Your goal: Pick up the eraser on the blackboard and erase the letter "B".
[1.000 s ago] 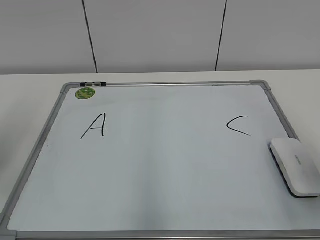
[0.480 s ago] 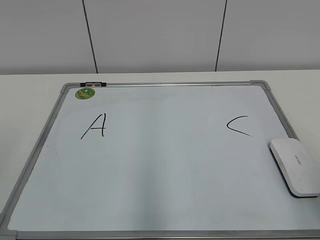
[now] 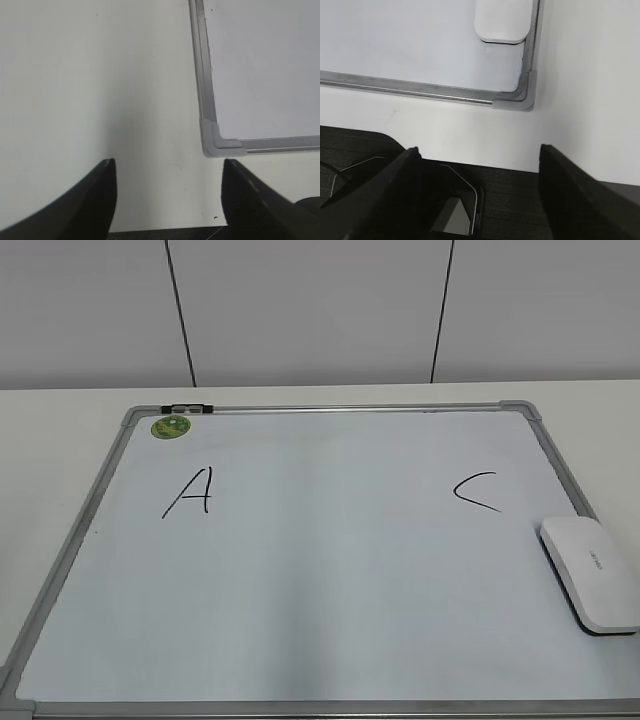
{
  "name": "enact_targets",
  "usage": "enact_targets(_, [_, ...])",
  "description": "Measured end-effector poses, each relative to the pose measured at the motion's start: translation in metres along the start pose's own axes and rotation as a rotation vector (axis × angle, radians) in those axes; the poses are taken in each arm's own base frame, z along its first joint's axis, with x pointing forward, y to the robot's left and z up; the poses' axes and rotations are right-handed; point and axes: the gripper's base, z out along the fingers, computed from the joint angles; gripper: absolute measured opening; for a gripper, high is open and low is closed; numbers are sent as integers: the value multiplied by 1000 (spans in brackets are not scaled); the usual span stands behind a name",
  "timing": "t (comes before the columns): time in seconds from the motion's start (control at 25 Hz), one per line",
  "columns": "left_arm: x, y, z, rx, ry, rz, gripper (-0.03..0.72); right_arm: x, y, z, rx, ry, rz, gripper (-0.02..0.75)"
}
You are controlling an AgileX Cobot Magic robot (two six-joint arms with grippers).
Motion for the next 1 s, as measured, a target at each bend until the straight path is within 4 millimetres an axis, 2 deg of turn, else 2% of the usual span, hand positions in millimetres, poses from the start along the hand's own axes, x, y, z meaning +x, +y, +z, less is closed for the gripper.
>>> enact_targets(0.2, [0, 0, 0, 0, 0, 0, 497, 0, -5, 0, 60, -8, -27, 538])
enact_targets(0.68, [0, 0, 0, 3, -4, -2, 497, -1, -6, 7, 58, -46, -27, 537])
enact_targets(1.0, [6, 1, -14, 6, -90, -6, 497, 9, -4, -6, 62, -144, -32, 537])
